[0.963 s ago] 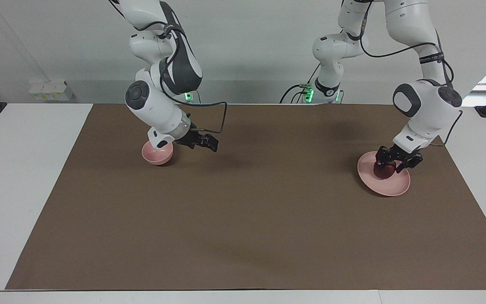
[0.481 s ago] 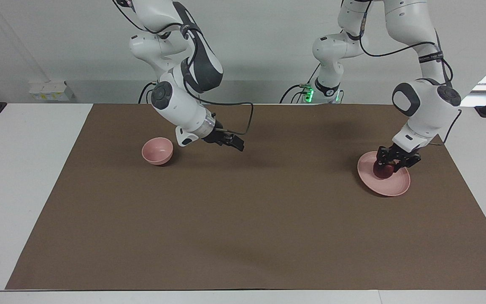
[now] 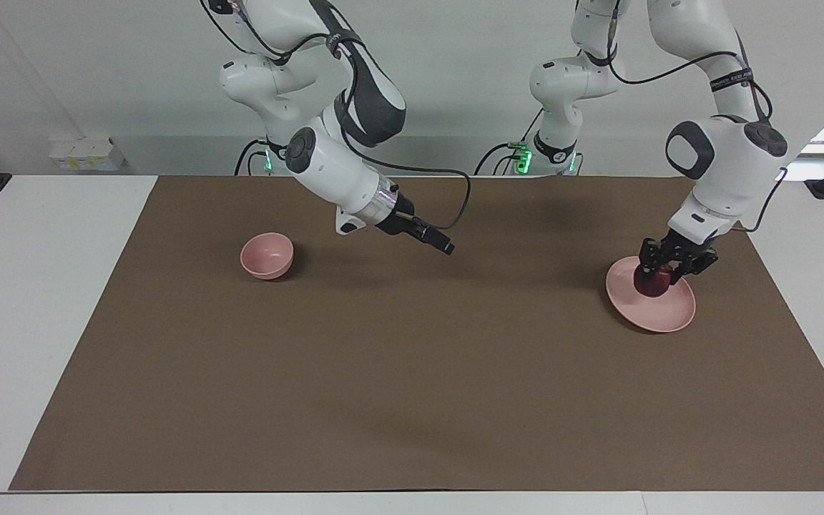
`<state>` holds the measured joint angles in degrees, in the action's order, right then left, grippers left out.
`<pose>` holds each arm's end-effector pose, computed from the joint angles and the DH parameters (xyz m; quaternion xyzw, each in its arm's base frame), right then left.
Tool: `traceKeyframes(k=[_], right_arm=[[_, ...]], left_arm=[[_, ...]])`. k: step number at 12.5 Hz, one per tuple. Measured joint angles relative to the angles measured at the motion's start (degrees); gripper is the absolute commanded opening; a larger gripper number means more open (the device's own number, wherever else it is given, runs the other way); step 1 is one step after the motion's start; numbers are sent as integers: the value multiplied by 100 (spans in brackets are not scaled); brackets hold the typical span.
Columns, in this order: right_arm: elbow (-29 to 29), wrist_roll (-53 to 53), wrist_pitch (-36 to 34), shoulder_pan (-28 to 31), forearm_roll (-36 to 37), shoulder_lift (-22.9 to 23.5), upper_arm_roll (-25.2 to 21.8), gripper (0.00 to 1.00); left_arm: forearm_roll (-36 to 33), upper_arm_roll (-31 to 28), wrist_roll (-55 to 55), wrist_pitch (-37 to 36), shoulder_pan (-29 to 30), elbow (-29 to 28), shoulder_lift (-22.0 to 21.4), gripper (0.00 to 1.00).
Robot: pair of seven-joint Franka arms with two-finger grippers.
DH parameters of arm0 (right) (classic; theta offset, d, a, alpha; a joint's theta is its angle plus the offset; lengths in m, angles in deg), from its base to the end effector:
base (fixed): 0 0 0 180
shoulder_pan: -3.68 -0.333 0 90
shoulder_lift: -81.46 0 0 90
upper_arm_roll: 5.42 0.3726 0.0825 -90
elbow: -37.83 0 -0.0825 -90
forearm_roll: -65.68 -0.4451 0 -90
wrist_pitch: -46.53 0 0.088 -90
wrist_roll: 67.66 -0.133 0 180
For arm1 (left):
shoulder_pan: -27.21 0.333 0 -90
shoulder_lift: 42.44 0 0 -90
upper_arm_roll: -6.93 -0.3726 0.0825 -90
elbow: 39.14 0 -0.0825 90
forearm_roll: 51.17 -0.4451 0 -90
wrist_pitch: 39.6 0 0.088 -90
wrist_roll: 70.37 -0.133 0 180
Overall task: Move apple from plate to bowl
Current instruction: 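Lift the apple with the left gripper while the right gripper approaches center, then bring the apple to the right gripper and close the right gripper on it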
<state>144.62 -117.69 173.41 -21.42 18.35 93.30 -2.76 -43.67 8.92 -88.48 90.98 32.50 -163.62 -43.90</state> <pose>0.6035 0.3603 0.4366 -0.8526 0.3899 0.1640 0.3070 0.5954 0.0285 0.4142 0.9925 -0.0895 0.0743 0.0388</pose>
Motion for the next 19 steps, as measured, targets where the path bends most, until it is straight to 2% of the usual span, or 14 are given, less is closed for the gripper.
traceKeyframes(k=[2,5,9,12,19], right_arm=[[-66,-356,201,-131,-132,61,0,100],[-181,-628,449,-324,-190,149,1,100],[-197,-732,717,-368,-924,268,-12,100],[-273,-889,864,-381,-1234,520,-13,100],[-371,-908,664,-310,-1498,761,-31,100]], left_arm=[[7,21,754,-99,-482,21,-220,0],[229,38,1883,61,-1190,40,-225,0],[277,52,3604,433,-2261,75,-220,0],[278,59,4680,697,-3033,181,-216,0],[278,62,5088,761,-3432,600,-97,0]])
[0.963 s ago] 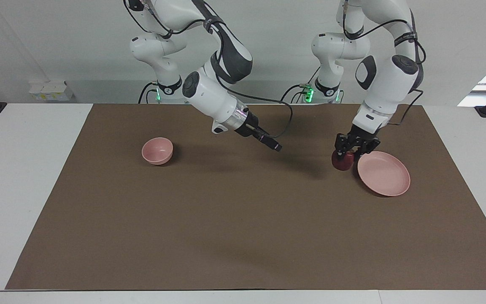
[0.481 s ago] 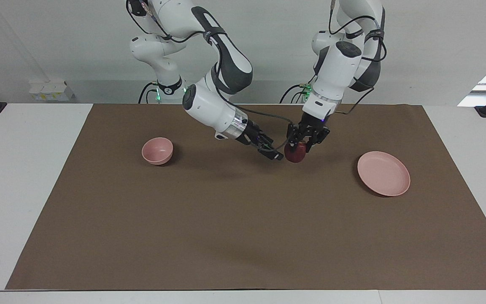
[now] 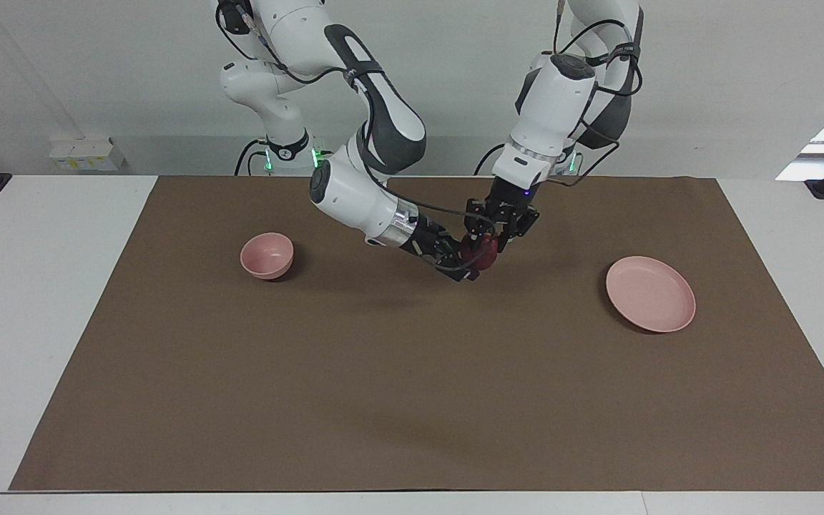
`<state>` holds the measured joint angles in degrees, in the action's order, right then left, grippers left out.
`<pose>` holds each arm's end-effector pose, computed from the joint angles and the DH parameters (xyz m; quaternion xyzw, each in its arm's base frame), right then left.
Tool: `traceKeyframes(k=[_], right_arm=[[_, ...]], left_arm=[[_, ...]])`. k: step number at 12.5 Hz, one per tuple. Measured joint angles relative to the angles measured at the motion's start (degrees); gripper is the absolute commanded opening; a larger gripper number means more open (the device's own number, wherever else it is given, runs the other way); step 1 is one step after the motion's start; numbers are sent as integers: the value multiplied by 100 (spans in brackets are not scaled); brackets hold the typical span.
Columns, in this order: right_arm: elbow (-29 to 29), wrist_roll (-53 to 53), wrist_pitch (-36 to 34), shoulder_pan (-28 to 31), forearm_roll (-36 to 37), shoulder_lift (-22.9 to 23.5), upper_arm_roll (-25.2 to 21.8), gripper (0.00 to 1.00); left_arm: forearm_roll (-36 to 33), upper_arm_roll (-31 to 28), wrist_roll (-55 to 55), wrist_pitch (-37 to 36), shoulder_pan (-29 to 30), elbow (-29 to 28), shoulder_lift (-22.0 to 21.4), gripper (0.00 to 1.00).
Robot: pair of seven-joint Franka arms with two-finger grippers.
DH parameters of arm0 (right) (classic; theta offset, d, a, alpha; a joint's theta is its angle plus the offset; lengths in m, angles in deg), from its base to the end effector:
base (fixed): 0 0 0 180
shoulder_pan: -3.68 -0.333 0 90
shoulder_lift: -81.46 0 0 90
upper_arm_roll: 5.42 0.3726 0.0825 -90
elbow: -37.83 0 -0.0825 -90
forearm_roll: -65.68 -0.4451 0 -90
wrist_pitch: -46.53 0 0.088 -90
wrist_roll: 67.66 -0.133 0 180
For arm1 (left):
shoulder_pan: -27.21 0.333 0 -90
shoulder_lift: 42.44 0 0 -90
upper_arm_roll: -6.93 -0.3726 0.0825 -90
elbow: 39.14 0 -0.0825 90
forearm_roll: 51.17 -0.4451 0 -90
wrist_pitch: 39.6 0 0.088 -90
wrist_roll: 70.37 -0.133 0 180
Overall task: Move apple from plate to bowl
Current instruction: 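Bring the apple to the right gripper and close the right gripper on it, then open the left gripper and withdraw it while the right gripper pulls the apple away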
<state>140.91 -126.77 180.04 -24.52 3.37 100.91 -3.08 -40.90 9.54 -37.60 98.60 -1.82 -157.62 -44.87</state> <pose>0.6256 0.4031 0.3901 -0.7434 0.5196 0.2344 0.3497 0.5379 -0.3366 0.4977 0.9769 0.0635 0.1244 0.1616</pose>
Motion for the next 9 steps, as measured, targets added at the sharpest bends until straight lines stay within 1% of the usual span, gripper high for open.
traceKeyframes(k=[2,3,4,5,7,8,9], right_arm=[[-31,40,-169,2,0,1,3,100],[-48,83,-246,6,0,0,1,32],[-70,144,-326,21,0,1,-2,9],[-79,195,-356,37,0,1,-3,3],[-86,227,-420,63,-3,2,-3,3],[-88,230,-421,64,-3,3,-3,5],[-91,231,-421,64,-3,4,-2,8]], left_arm=[[0,15,44,139,-126,18,6,0],[0,14,54,158,-153,18,9,0],[0,14,54,165,-155,19,13,0],[0,14,54,170,-159,22,13,2],[0,15,54,172,-165,24,15,15],[1,14,54,172,-166,25,15,33],[2,13,54,172,-165,26,15,67]])
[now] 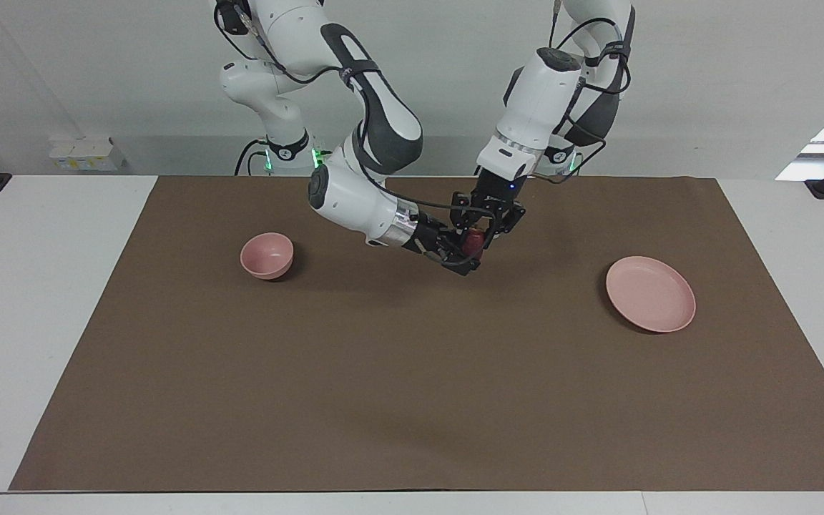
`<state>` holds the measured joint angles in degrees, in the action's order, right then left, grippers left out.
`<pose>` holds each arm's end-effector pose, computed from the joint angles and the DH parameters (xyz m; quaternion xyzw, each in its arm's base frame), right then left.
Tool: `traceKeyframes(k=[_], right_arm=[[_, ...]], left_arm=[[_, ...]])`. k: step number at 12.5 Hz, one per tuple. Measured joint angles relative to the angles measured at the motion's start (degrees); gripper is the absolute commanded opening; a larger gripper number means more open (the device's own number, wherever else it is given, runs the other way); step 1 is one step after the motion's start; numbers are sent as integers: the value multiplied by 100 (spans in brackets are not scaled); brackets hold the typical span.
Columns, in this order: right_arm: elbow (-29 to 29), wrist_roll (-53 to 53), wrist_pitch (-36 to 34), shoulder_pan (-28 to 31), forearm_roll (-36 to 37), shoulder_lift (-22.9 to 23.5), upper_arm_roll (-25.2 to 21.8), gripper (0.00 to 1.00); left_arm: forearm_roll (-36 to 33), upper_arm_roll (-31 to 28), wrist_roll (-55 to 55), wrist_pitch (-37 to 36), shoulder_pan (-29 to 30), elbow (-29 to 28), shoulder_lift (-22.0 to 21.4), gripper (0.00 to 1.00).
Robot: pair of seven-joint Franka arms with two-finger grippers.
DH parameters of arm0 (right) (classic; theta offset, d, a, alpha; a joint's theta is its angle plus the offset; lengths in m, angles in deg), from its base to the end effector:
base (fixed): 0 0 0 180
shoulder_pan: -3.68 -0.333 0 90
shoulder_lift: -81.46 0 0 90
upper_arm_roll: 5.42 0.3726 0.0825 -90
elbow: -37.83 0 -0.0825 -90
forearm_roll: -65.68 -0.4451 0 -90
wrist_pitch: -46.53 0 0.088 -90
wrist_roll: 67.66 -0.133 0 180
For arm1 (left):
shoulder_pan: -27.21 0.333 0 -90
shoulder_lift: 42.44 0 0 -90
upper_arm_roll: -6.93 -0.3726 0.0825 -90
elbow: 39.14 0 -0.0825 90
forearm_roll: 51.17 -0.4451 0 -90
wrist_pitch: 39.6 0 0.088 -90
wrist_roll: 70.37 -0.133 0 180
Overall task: Move apple from plate to bowl
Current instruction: 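Open the left gripper and withdraw it while the right gripper pulls the apple away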
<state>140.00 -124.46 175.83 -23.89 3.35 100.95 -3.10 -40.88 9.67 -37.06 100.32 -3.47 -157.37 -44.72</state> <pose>0.6242 0.4040 0.3955 -0.7570 0.4913 0.2528 0.3488 0.5310 -0.3547 0.5024 0.9744 0.0540 0.1344 0.1721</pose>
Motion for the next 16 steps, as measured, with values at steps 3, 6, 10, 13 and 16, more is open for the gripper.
traceKeyframes(k=[3,6,10,13,16], right_arm=[[-37,3,0,16,0,0,-2,11],[-17,84,-57,87,0,4,-9,11],[-6,583,-620,485,242,-17,-63,11],[-37,633,-815,605,1515,-264,-68,11],[-55,729,-901,600,2838,-552,-58,10]], left_arm=[[0,-35,-26,-12,9,-2,9,100],[2,-118,-218,-256,72,116,-14,100],[0,-151,-789,-1865,502,659,-156,100],[-110,-194,-1671,-2298,1041,865,-219,100],[-813,-216,-2490,-2710,1470,1274,-112,100]])
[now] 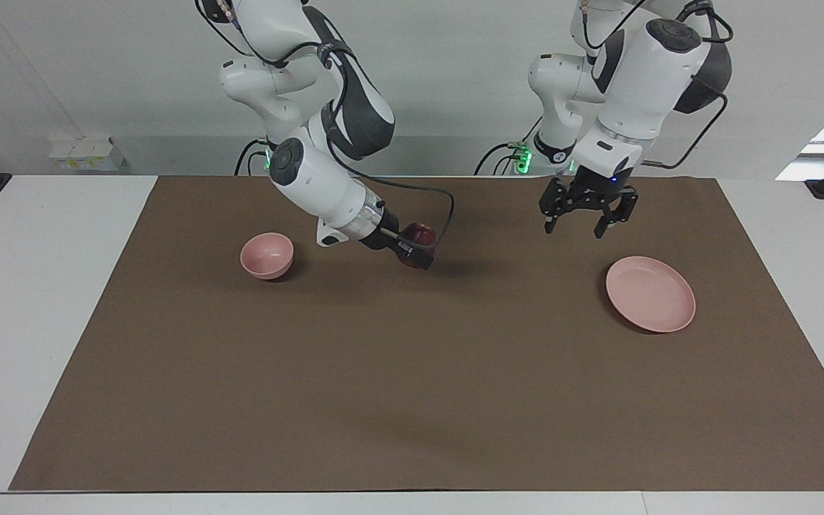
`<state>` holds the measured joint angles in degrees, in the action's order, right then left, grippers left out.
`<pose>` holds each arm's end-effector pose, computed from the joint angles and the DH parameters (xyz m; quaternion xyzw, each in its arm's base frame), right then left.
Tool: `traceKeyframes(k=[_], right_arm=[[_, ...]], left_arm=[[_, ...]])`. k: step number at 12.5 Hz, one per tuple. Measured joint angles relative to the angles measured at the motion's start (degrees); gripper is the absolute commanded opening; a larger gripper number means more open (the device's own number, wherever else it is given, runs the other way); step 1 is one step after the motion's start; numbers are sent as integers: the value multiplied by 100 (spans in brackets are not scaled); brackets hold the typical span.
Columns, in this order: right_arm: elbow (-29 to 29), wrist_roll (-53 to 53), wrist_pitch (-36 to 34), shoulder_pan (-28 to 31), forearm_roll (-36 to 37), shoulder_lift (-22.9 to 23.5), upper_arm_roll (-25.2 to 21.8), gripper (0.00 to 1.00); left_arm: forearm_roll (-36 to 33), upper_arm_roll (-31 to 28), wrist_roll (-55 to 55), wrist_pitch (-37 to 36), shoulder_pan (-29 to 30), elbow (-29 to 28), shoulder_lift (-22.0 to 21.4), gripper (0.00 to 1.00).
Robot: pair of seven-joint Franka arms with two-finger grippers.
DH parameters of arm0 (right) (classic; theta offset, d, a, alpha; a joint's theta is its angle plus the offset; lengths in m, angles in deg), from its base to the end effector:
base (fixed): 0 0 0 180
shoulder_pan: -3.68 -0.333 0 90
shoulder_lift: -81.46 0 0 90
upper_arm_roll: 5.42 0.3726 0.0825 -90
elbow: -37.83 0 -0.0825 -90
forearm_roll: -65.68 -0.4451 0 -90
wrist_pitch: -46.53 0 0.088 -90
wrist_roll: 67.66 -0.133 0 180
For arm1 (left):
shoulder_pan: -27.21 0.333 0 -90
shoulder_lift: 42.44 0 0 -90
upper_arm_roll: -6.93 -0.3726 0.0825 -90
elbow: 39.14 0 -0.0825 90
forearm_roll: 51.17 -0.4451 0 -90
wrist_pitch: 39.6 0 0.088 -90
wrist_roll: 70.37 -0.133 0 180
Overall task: Move apple from plate to bowl
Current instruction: 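Open the left gripper and withdraw it while the right gripper pulls the apple away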
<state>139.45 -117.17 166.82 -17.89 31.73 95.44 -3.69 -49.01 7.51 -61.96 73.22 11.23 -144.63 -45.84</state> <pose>0.6379 0.3160 0.4425 -0.8986 0.3502 0.1239 0.2334 0.5971 -0.1812 0.5830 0.9933 -0.0651 0.0875 0.0375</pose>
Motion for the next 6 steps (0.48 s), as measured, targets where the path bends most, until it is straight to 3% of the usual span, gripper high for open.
traceKeyframes(k=[2,6], right_arm=[[-4,388,-55,31,458,-117,-14,11],[-11,1434,-182,314,1385,-232,-40,11]], left_arm=[[-135,-5,-479,-187,305,362,103,100],[-148,-28,-1474,-1224,989,1263,114,100]])
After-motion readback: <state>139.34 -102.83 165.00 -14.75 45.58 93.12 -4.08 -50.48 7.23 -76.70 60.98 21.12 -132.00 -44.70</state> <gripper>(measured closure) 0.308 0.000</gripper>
